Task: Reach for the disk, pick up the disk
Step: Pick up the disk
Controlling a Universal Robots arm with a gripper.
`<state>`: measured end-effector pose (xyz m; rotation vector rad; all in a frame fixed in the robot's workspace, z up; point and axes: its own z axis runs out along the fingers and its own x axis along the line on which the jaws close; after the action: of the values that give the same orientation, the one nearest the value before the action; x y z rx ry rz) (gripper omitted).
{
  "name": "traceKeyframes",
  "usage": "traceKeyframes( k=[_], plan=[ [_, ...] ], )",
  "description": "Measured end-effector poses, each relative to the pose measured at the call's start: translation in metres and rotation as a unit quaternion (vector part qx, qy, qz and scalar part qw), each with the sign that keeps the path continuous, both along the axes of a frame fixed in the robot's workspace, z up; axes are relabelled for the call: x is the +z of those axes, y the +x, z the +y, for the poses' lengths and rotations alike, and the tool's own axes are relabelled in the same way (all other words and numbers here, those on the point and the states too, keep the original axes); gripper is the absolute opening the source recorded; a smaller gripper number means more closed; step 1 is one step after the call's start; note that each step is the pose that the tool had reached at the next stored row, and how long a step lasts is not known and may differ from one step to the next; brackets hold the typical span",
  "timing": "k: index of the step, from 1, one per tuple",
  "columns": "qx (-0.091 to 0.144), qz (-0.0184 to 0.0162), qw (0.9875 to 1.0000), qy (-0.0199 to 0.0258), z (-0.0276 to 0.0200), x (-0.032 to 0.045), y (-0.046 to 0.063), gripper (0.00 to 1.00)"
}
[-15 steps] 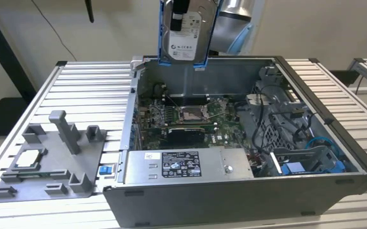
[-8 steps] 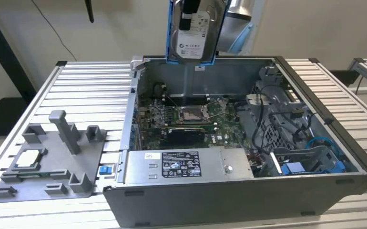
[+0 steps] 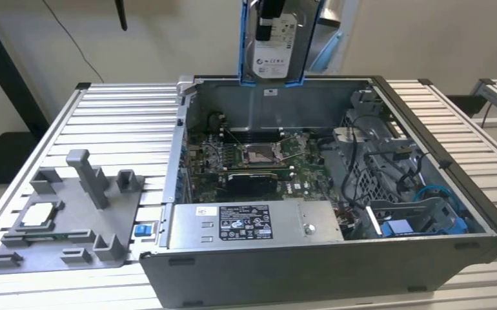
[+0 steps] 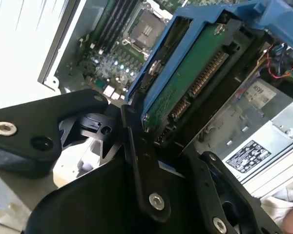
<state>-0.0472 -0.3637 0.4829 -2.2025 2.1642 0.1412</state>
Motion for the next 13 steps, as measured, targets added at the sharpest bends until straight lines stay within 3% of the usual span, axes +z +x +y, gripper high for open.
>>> traceKeyframes(
  k=[13],
  plan=[
    [0.002, -0.0008, 1.0000, 0.0010, 0.0000, 0.0002, 0.050, 0.00]
  ],
)
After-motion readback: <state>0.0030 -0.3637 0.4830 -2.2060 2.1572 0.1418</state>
